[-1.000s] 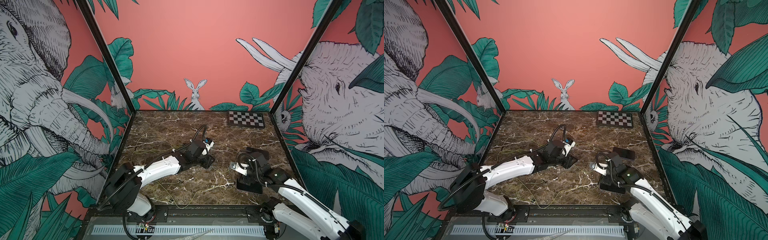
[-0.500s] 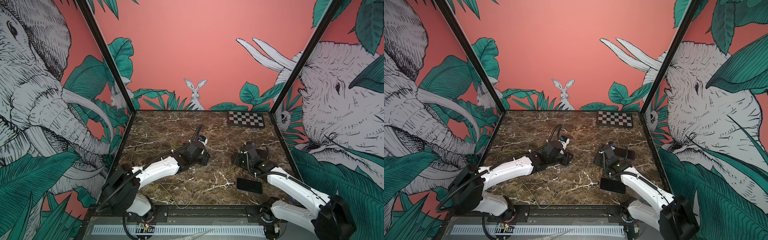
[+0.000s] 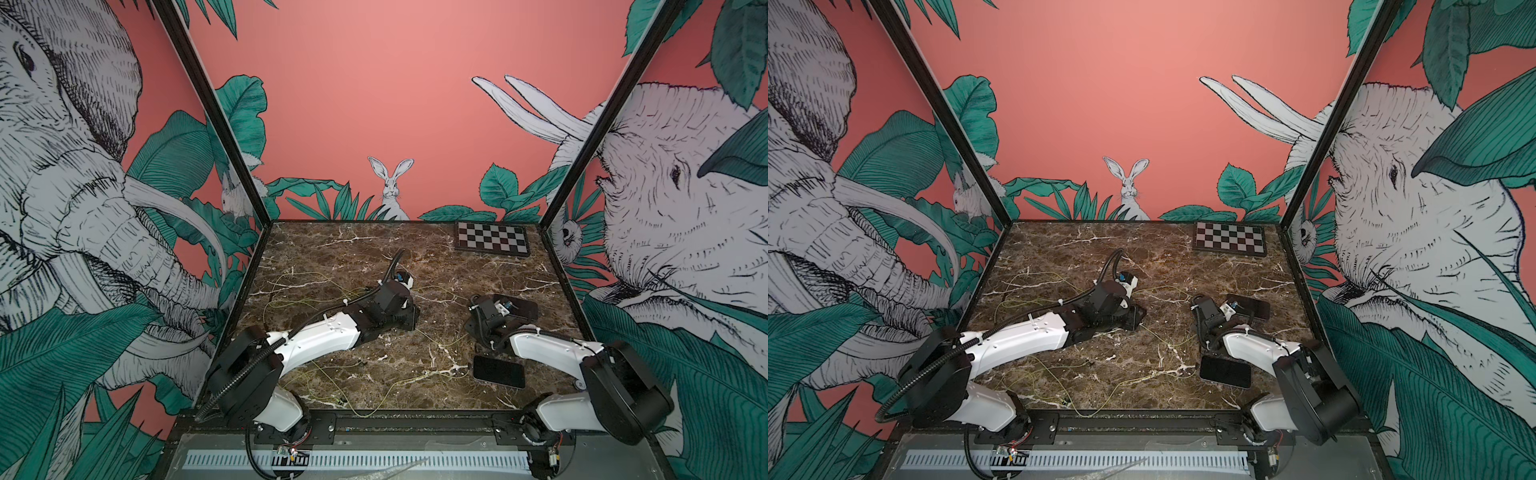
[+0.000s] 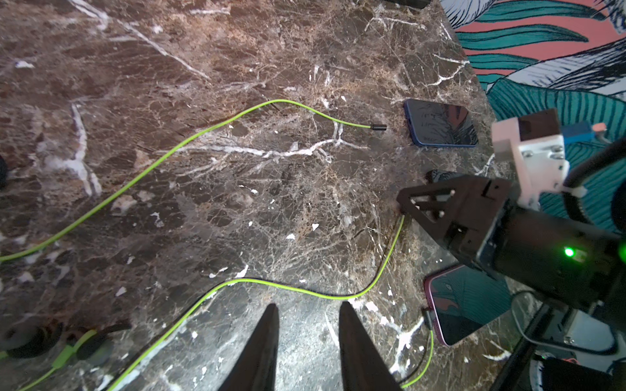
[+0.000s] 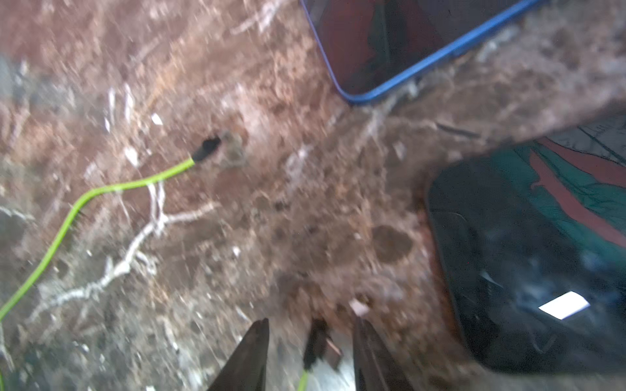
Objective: Plug wired earphones into phones
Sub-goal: Pick up the wired earphone from the center of the board.
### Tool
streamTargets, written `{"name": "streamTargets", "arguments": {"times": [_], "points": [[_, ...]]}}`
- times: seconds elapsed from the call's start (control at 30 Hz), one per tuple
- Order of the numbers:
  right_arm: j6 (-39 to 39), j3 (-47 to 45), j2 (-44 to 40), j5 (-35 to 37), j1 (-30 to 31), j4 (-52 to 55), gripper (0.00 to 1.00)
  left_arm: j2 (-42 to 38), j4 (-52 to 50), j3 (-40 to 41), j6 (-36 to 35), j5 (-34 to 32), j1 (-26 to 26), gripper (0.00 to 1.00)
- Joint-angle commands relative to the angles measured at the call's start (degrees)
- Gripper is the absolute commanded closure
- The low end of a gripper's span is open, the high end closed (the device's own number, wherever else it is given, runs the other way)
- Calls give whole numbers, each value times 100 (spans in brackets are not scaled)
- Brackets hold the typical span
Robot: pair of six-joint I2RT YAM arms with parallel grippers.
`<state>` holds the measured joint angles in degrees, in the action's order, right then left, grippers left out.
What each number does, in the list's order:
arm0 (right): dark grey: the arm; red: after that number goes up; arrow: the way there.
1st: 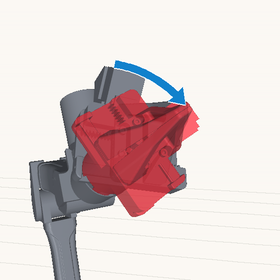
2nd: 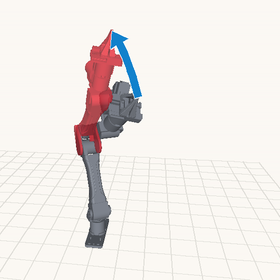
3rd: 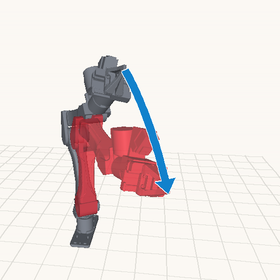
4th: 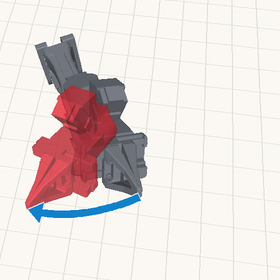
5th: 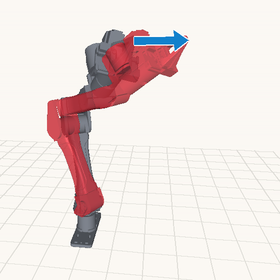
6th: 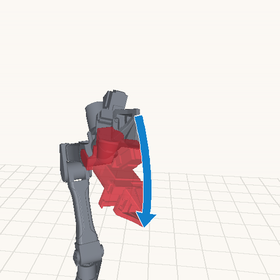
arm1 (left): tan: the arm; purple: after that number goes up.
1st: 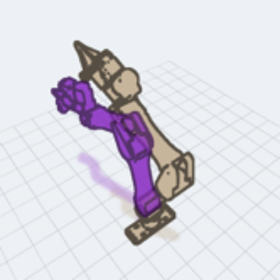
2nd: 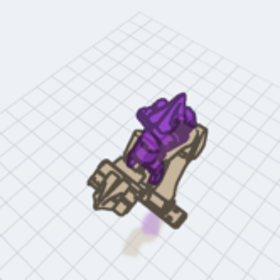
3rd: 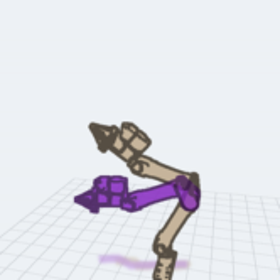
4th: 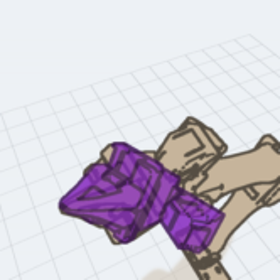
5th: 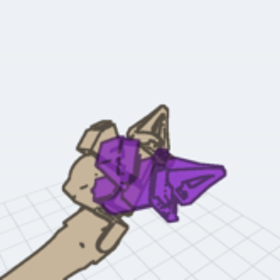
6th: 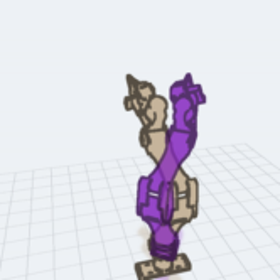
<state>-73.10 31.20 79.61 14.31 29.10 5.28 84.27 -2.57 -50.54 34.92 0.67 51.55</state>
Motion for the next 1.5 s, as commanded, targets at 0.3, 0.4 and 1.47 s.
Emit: {"name": "streamTargets", "arguments": {"times": [0.3, 0.4, 1.47], "points": [[-987, -412, 229, -102, -291, -675, 71, 15, 185, 181, 179, 128, -15, 69], [-962, -423, 213, -125, -298, -690, 71, 43, 243, 178, 181, 178, -13, 69], [-767, -587, 36, -536, -283, -471, 78, 397, 428, 62, 250, 454, -18, 72]]}}
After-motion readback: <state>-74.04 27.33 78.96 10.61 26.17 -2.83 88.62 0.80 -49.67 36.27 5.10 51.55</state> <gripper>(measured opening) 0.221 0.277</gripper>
